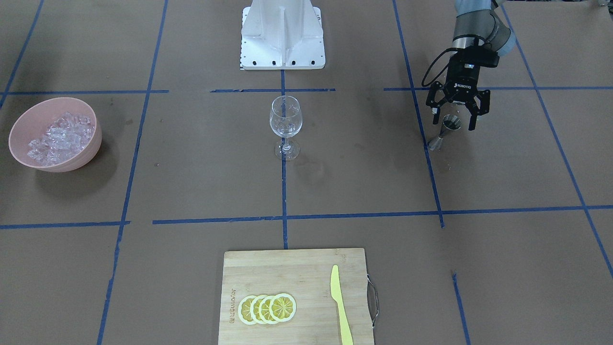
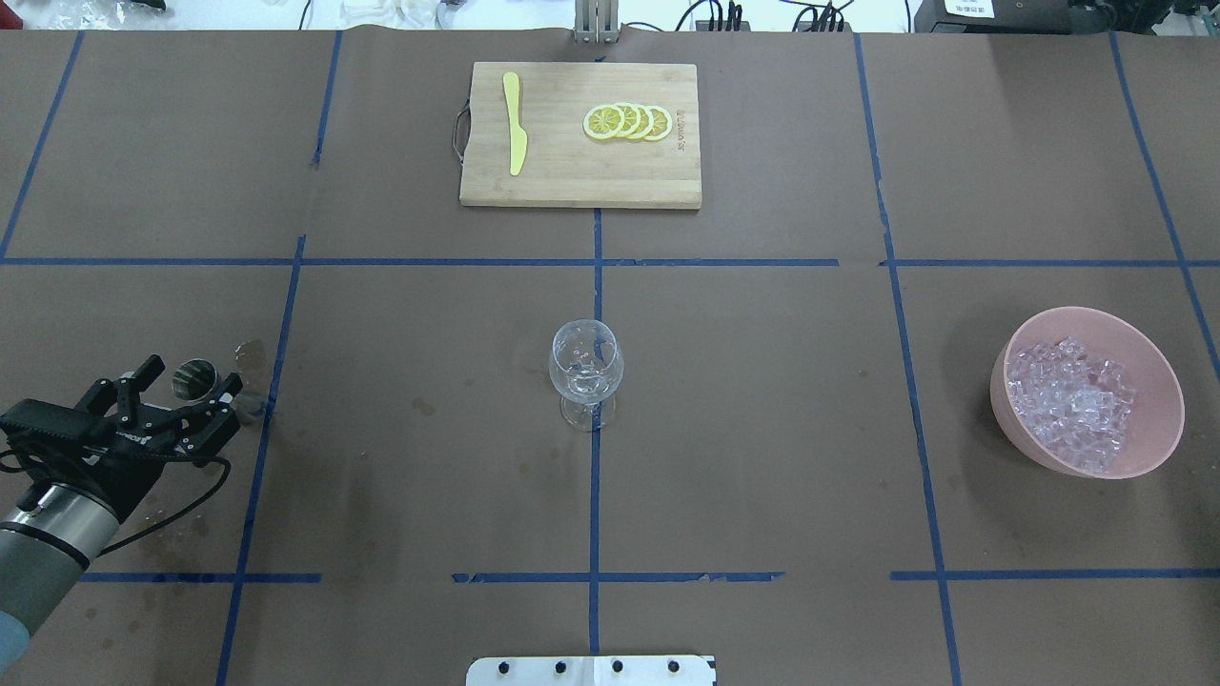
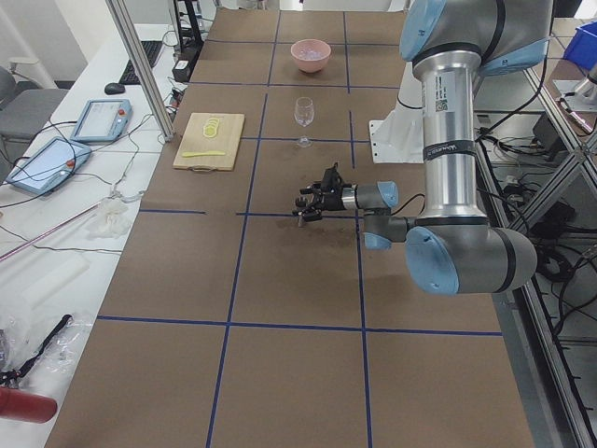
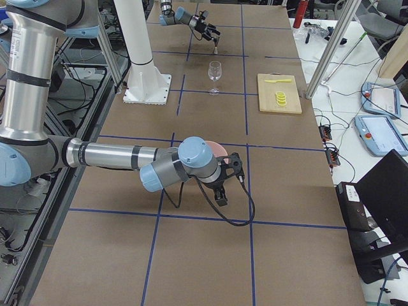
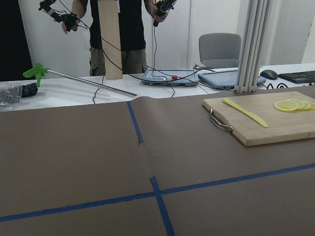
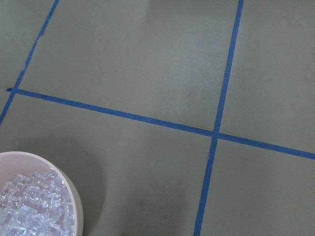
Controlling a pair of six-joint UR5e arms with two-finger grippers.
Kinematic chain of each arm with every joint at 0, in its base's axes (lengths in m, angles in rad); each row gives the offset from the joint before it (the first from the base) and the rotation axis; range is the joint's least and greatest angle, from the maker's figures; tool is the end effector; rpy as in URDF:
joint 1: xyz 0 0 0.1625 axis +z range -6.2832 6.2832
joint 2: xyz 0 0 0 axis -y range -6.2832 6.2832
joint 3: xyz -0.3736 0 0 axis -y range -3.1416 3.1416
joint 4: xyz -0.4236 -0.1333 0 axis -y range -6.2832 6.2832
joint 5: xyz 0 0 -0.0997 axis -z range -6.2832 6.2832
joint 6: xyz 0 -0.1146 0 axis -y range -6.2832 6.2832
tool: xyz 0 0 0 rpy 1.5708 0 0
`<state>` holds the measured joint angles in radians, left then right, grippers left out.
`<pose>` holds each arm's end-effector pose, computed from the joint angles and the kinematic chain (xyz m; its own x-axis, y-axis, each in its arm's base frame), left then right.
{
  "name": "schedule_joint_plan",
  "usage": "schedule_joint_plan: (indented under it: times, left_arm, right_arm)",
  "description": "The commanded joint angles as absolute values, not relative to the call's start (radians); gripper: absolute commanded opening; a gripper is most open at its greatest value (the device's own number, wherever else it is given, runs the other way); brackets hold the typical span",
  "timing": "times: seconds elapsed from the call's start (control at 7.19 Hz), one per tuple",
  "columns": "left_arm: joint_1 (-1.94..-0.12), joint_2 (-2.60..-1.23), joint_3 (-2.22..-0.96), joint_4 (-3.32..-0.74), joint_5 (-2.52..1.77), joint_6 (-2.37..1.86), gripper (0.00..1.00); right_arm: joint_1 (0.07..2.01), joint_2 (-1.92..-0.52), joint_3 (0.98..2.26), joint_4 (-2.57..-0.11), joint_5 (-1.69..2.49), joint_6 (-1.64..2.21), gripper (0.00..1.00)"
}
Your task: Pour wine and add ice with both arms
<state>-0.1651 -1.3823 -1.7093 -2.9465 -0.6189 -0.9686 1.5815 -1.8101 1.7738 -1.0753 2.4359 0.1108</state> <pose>0.3985 -0.2962 0.4701 0.6928 0.2177 -0.6875 0.5853 0.3872 0.7124 0.0510 -0.4566 0.5633 0.6471 -0.2293 0.7271 -0.0816 0.9274 0.3651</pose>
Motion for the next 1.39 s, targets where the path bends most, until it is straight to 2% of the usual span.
schedule_joint_plan:
  times: [0.0,0.14,0.42,0.56,0.83,0.97,1.25]
  left_arm:
    - [-0.146,-1.423,-1.639,-2.947,-0.604,-1.006,0.99]
    - [-0.14,-1.43,-1.623,-2.947,-0.595,-1.009,0.99]
    - [-0.129,-1.437,-1.602,-2.947,-0.584,-1.026,0.91]
    - [-0.129,-1.437,-1.598,-2.947,-0.584,-1.026,0.82]
    - [-0.129,-1.439,-1.595,-2.948,-0.586,-1.028,0.53]
    - [-0.129,-1.439,-1.595,-2.948,-0.586,-1.028,0.47]
    - [-0.127,-1.439,-1.595,-2.948,-0.586,-1.028,0.45]
  right_arm:
    - [1.582,-1.81,1.773,-1.075,2.436,0.11,1.0]
    - [1.582,-1.81,1.773,-1.075,2.436,0.11,1.0]
    - [1.582,-1.81,1.773,-1.075,2.436,0.112,1.0]
    - [1.582,-1.81,1.773,-1.075,2.436,0.112,1.0]
    - [1.582,-1.81,1.773,-1.075,2.436,0.112,1.0]
    - [1.582,-1.81,1.773,-1.075,2.436,0.112,1.0]
    - [1.582,-1.81,1.772,-1.075,2.436,0.112,1.0]
